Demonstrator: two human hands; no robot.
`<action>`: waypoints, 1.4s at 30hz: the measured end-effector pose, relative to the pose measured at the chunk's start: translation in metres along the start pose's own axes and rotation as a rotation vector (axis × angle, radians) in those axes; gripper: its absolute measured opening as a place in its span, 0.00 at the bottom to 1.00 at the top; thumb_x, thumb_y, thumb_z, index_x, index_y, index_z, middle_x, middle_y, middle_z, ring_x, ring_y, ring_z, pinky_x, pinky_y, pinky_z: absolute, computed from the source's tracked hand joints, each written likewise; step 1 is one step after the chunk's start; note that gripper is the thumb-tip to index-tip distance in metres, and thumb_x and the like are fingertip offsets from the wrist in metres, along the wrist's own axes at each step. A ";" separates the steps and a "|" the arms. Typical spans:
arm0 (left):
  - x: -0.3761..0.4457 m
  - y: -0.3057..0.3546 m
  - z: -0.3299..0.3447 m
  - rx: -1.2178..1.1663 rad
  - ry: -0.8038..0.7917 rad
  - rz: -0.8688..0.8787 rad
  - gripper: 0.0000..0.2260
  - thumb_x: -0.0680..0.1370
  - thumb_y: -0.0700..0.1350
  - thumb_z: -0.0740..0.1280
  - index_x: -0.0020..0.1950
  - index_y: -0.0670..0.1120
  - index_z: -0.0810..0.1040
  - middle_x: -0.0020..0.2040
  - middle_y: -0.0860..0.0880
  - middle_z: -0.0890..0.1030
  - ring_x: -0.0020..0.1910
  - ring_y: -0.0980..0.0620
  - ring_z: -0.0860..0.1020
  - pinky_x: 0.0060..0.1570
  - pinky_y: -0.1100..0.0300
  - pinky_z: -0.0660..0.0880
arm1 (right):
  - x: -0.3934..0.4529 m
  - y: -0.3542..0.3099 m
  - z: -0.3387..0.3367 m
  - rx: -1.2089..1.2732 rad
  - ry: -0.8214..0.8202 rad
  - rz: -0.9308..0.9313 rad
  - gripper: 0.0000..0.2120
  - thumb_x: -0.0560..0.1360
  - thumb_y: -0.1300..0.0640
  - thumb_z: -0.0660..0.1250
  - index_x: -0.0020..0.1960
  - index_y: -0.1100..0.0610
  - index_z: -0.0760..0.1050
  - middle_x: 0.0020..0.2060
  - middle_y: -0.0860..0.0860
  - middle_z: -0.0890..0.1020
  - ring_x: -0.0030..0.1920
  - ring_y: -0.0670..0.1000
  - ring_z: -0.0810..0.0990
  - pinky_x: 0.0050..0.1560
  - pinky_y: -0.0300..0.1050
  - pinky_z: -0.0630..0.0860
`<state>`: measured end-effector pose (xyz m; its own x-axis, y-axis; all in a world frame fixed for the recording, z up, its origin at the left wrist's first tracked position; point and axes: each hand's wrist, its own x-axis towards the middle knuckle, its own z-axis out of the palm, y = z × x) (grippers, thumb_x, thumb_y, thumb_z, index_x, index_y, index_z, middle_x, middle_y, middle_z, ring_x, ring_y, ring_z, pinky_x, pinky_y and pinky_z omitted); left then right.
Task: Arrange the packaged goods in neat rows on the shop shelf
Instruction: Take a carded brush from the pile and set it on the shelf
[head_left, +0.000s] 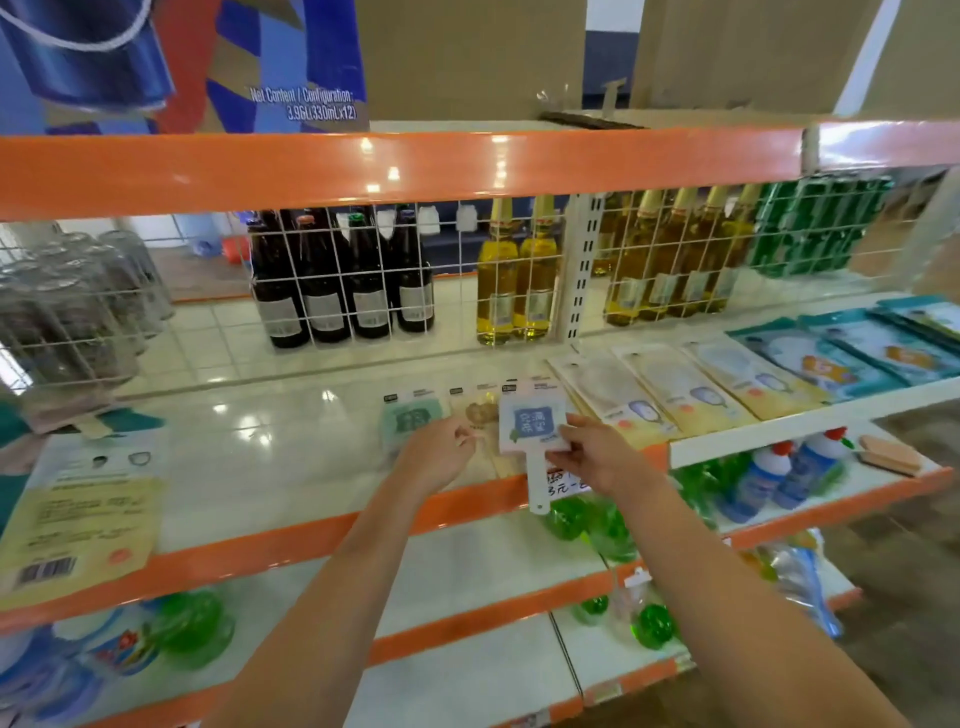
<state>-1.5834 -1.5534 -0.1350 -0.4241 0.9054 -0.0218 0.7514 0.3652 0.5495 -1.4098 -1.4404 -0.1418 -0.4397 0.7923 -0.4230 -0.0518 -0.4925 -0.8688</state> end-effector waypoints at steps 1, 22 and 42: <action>0.002 -0.003 -0.001 0.011 0.006 -0.005 0.13 0.81 0.49 0.59 0.62 0.47 0.76 0.62 0.49 0.78 0.59 0.50 0.76 0.56 0.57 0.71 | 0.006 -0.003 0.005 -0.016 -0.001 0.006 0.13 0.80 0.68 0.56 0.62 0.60 0.70 0.43 0.56 0.79 0.44 0.52 0.78 0.33 0.42 0.81; 0.020 -0.019 -0.023 0.071 0.139 -0.194 0.12 0.80 0.49 0.61 0.61 0.47 0.76 0.60 0.48 0.78 0.58 0.49 0.76 0.55 0.53 0.74 | 0.076 -0.018 0.058 -0.429 -0.044 -0.016 0.17 0.77 0.71 0.59 0.66 0.66 0.69 0.59 0.63 0.76 0.57 0.62 0.78 0.43 0.50 0.80; 0.033 -0.012 -0.015 0.056 0.118 -0.196 0.13 0.80 0.48 0.60 0.64 0.47 0.74 0.63 0.48 0.75 0.60 0.50 0.74 0.57 0.57 0.71 | 0.082 -0.017 0.053 -1.194 0.003 -0.245 0.11 0.78 0.61 0.60 0.57 0.64 0.74 0.50 0.61 0.82 0.49 0.59 0.82 0.52 0.51 0.79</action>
<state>-1.6143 -1.5311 -0.1295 -0.6182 0.7857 -0.0244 0.6744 0.5461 0.4970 -1.4925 -1.3861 -0.1483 -0.5321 0.8192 -0.2138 0.7246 0.3100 -0.6156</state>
